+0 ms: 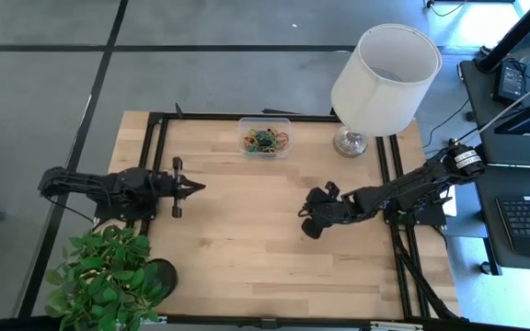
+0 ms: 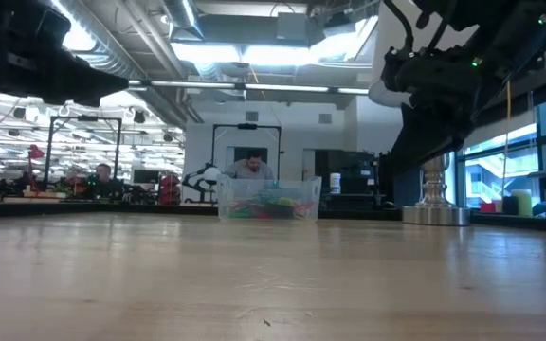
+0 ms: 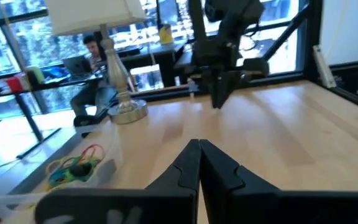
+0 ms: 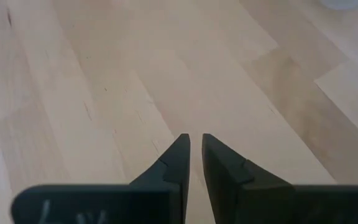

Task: Pick and place rubber bands into bin
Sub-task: Return to Home Position

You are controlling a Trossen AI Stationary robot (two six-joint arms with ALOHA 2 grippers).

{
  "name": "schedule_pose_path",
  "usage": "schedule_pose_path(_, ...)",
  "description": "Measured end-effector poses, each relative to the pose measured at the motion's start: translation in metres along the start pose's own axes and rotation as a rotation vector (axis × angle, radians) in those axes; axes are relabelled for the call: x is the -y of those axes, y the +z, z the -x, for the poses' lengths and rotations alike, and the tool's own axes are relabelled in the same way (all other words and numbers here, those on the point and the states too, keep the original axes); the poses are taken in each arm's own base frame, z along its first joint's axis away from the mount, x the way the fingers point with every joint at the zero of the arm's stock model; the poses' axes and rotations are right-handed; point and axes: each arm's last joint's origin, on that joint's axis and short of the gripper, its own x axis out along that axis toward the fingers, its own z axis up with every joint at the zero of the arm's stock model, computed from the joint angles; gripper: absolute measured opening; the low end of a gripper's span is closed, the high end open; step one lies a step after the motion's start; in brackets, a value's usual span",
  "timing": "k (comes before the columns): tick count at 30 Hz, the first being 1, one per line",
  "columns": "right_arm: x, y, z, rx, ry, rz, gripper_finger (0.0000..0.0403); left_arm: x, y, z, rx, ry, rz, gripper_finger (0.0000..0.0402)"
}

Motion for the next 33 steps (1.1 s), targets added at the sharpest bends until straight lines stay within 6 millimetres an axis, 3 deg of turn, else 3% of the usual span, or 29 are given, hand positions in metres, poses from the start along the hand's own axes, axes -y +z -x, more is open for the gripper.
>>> schedule_pose_path(21,-0.0033,0.0038,0.0001,0.036,0.03,0.006,0.0047,-0.0023,0.0043,0.0052,0.061,0.014,-0.12,0.0002)
schedule_pose_path(33,-0.004,0.0046,0.0001,0.043,0.036,0.007,0.0047,-0.0074,0.0019,0.0044,0.048,-0.005,-0.039,0.0002)
